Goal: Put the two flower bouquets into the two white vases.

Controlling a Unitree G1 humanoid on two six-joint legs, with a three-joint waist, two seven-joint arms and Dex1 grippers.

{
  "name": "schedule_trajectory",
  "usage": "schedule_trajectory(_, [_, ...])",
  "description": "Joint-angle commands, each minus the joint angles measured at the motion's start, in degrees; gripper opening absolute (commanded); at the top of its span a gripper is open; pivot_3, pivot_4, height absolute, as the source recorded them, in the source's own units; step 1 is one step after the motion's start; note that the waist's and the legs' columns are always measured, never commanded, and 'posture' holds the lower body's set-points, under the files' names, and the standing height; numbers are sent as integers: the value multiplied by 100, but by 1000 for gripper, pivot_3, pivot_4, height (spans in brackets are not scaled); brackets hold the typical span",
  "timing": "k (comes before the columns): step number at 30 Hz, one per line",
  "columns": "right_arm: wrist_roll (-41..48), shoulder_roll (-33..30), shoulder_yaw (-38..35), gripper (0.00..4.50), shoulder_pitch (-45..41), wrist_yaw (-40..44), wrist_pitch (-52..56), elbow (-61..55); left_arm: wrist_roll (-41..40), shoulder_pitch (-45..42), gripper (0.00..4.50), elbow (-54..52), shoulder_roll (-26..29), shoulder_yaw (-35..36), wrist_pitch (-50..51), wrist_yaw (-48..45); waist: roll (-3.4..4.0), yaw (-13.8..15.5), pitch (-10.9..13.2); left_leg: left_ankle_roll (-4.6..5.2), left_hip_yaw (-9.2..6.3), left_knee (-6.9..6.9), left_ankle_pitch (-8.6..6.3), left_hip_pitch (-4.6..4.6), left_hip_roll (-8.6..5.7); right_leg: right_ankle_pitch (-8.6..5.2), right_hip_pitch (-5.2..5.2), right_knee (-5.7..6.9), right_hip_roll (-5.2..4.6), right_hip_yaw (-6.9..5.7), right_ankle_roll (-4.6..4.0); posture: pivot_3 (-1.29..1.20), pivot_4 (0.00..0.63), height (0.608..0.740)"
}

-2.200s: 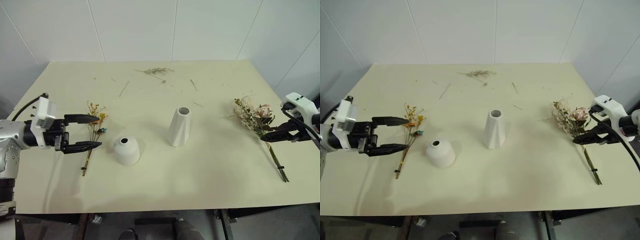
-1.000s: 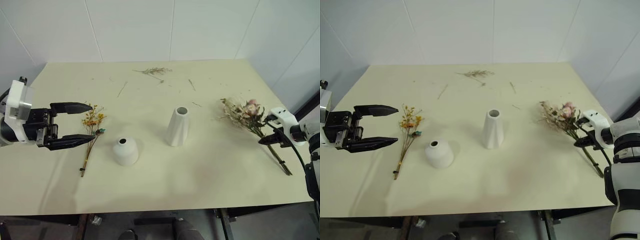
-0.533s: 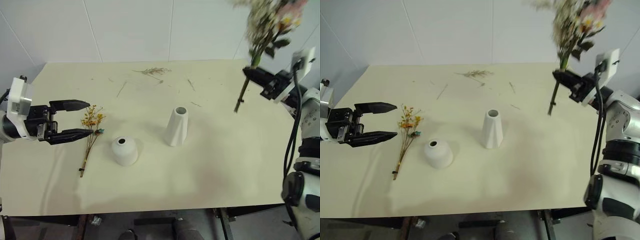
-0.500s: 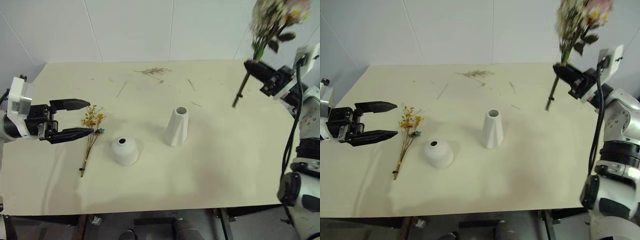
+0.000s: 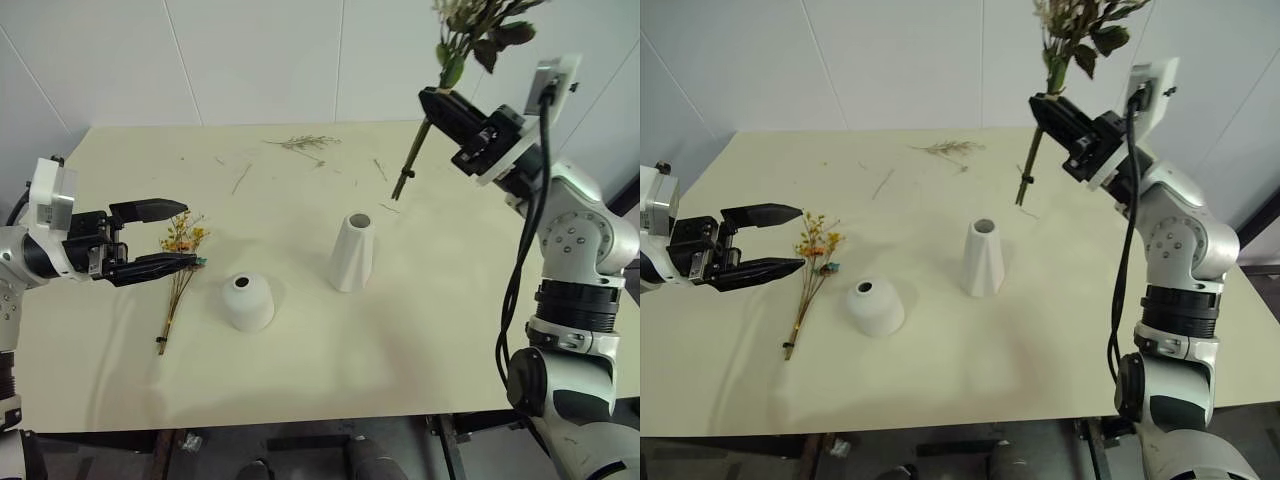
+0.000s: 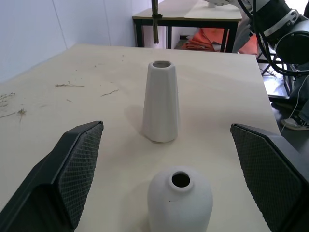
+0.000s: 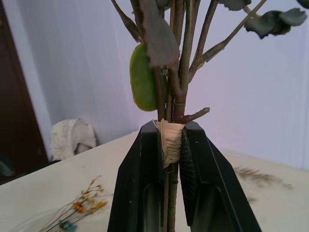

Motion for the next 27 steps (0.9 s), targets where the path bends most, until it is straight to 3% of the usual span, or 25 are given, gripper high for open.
schedule_trajectory(1, [212, 136, 135, 134, -142, -61, 81, -242, -134, 130, 4500, -297, 3, 259, -1, 108, 0, 1, 0, 0, 0, 0, 0, 0, 0, 0, 0, 0, 0, 0, 0, 0, 150, 740])
schedule_trajectory(19, [372, 322, 459, 134, -82, -38, 241, -460, -178, 440, 4500, -544, -90, 443, -63, 371, -3, -4, -2, 0, -1, -1, 0, -1, 0, -1, -1, -3, 0, 0, -1, 0, 150, 740])
schedule_trajectory(27, [218, -27, 462, 134, -282, 182, 80, -260, -172, 466, 4500, -538, -113, 463, -112, 404, -3, 4, -1, 0, -1, -5, 0, -2, 0, -1, -2, -9, 0, 0, -2, 0, 150, 740])
